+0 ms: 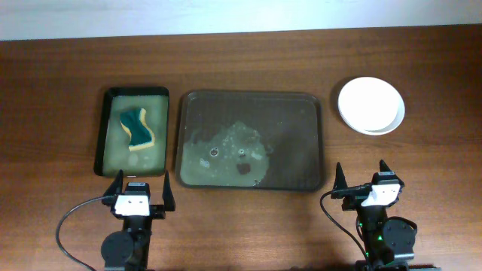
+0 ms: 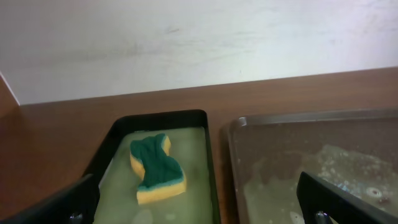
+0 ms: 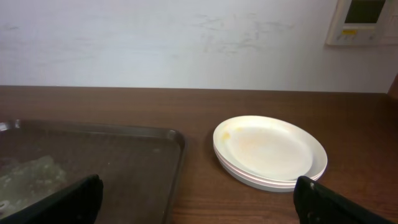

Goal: Clean dirty plates on tray and stack at the side

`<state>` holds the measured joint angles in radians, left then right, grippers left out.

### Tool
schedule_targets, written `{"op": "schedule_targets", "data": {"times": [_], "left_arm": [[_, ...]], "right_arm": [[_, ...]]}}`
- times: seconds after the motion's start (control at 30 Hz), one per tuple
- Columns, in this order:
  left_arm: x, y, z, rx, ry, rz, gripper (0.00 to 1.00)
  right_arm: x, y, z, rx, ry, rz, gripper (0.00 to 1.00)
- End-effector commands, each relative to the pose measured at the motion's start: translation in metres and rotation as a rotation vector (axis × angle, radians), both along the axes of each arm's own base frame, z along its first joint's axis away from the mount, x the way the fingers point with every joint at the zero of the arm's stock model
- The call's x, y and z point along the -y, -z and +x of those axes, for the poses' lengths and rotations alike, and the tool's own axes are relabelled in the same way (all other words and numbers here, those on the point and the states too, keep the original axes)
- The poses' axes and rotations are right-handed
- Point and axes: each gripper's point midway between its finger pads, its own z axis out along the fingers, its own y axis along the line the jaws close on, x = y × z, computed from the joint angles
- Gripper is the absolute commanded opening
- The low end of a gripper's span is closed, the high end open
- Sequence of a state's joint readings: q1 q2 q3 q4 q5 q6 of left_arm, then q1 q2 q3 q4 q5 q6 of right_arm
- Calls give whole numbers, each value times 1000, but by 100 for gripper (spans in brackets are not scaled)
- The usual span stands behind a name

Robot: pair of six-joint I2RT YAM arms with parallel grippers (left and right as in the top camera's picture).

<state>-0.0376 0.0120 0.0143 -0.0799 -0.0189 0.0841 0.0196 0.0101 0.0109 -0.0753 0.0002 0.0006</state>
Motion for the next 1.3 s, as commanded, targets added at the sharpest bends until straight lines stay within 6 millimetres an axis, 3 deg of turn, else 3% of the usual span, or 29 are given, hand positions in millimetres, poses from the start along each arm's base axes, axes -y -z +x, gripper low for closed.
{"op": "schedule_targets", "data": {"times": [0.0, 1.27], "left_arm": [[-12, 1, 0, 4, -79, -113, 99], [-13, 0, 0, 6, -79, -48, 99]], "right_arm": [[3, 3, 0, -5, 16, 8, 98], [3, 3, 0, -5, 16, 8, 98]]}}
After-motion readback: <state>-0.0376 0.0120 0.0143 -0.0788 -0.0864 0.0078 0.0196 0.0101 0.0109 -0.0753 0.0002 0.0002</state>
